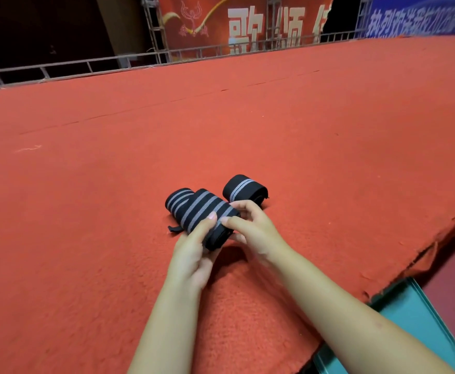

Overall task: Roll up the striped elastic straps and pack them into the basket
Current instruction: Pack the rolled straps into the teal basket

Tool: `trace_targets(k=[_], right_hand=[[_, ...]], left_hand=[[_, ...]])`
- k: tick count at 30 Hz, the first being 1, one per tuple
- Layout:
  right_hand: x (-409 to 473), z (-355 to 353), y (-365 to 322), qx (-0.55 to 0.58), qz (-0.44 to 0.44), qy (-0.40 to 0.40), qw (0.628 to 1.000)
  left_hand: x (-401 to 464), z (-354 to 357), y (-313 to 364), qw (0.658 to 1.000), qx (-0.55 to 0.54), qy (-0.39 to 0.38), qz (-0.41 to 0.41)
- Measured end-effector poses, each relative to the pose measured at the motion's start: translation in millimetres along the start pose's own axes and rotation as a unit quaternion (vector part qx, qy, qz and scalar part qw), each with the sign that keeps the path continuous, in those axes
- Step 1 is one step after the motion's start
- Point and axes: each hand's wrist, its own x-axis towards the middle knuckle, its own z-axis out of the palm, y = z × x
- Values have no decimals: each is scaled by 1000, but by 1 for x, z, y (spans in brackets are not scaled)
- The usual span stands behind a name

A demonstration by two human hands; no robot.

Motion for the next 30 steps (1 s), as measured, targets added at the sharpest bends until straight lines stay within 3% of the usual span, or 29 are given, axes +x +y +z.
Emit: trace_targets(k=[1,4,7,11,16,19,22,24,30], right_hand=[[-1,-2,-2,-26,-29,18,999],[14,-18,-6,-166,-87,191,964],[48,-34,-8,-214,-47,263,940],[93,-44,-6,-306,31,220,926],[117,-44,-1,-290,125,142,938],[113,-33,-2,-334,121,84,931],[106,-23,-7,-446,82,67,889],[99,-21,-10,-418,84,66,902],[48,-30,-18,-124,85,70,986]], left_hand=[[-4,-3,2,1000,-17,3,10],[-14,-9,5,999,-11,40,34],[-22,-14,3,997,11,55,49],[-27,-21,1,997,25,41,57],[-25,-27,7,997,25,46,62],[-23,-31,9,996,32,55,57],[-23,-34,7,996,31,70,52],[-28,-34,7,995,37,75,53],[-42,-28,11,994,37,80,61]])
